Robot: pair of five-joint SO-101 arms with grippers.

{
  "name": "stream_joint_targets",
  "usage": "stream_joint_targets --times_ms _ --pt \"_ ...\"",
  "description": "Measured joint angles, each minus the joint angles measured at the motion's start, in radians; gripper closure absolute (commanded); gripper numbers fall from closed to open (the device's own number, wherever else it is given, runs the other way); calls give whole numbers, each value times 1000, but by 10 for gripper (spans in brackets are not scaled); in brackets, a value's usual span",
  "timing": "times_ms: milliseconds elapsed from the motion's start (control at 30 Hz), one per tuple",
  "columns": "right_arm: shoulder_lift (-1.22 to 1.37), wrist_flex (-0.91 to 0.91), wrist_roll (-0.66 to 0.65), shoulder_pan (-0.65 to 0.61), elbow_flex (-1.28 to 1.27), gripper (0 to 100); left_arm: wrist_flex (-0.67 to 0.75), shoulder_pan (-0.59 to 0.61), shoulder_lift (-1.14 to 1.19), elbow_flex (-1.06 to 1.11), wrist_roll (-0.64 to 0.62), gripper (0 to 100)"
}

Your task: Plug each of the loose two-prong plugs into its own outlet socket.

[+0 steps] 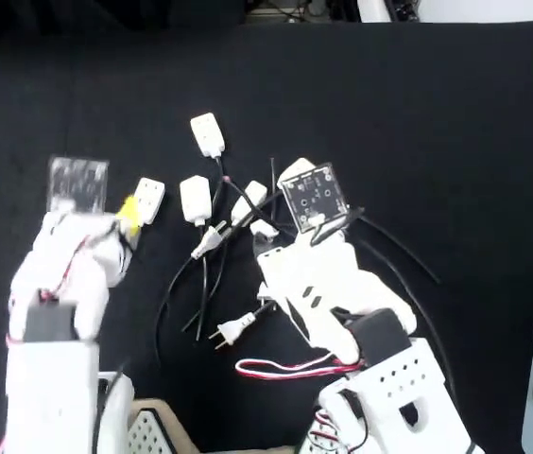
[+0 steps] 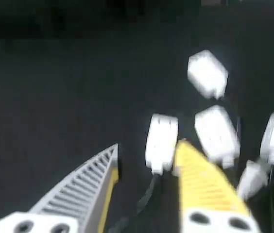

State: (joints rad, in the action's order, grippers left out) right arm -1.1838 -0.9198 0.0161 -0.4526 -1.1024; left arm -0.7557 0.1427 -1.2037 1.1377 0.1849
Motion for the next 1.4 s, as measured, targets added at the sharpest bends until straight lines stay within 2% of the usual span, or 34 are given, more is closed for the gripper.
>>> stream_joint_targets --times_ms 133,367,533,733,833,967,1167,1267,1400 --pt "0 0 0 0 -14 987 0 0 288 -112 2 701" --pt "0 0 0 0 -15 987 9 3 723 -341 75 701" --pt "0 0 0 0 -15 987 9 3 974 -506 87 701" --pt "0 0 0 0 -15 987 11 3 1238 -655 193 704" --pt "0 0 0 0 -15 987 11 8 1344 -715 207 763" --pt "0 0 0 0 -15 987 11 20 1416 -764 209 852" --pt "0 0 0 0 -15 987 11 18 1413 -773 265 929" --pt "0 0 0 0 -15 987 11 18 1364 -724 276 950" --pt "0 0 0 0 -15 987 11 15 1229 -588 351 949"
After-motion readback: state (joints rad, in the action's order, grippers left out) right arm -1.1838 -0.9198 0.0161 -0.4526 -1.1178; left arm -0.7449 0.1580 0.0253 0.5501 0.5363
